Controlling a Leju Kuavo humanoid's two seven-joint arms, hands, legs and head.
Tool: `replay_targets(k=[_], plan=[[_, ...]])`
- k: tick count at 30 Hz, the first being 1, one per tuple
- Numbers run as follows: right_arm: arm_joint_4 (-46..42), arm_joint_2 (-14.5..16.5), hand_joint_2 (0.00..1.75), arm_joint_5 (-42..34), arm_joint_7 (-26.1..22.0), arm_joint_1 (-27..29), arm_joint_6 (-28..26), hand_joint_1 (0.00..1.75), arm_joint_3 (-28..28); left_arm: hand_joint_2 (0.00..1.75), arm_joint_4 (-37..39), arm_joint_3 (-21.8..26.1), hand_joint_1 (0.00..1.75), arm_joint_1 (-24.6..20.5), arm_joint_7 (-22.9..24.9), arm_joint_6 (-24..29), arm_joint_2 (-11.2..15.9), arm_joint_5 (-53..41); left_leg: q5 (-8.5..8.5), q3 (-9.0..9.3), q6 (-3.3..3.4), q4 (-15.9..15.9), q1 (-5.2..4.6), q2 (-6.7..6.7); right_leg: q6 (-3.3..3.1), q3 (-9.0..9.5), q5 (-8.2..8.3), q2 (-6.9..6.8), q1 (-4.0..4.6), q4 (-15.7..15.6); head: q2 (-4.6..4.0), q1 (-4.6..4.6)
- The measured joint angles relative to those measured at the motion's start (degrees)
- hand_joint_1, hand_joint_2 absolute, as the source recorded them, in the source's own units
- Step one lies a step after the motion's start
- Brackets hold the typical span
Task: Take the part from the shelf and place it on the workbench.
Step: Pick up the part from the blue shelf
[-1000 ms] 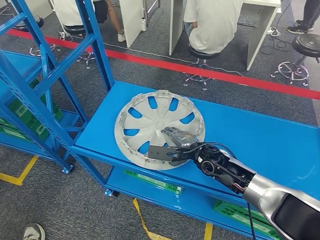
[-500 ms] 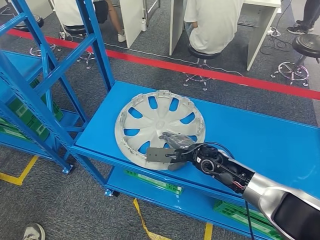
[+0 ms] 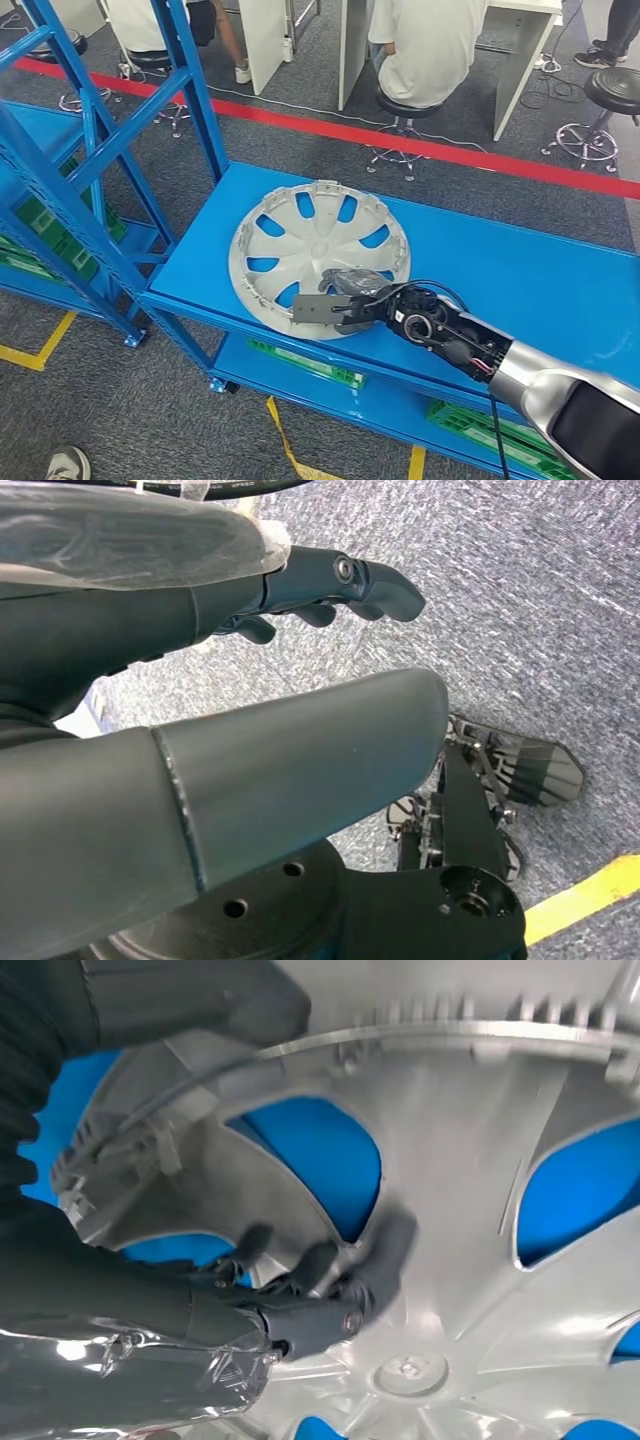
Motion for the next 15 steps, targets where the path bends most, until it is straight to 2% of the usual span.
replay_targets(k=[2, 15], plan=[[-0.23, -0.09, 1.75, -0.05, -0.01, -0.05, 0.05, 1.75, 0.22, 0.00, 0.00, -0.09, 0.00, -0.01, 0.00, 0.00, 0.00, 0.00, 0.00, 0.02, 0.00, 0.00, 0.01, 0.01, 0.00, 0.00, 0.00, 0.01, 0.00, 0.00, 0.00, -0.03], [-1.35, -0.53, 1.75, -0.20, -0.08, 0.04, -0.07, 1.75, 2.08, 0.00, 0.00, -0.26, 0.00, 0.05, -0.01, 0.00, 0.02, 0.28, 0.01, 0.01, 0.00, 0.01, -0.01, -0.03, 0.00, 0.03, 0.00, -0.02, -0.01, 0.00, 0.00, 0.03]])
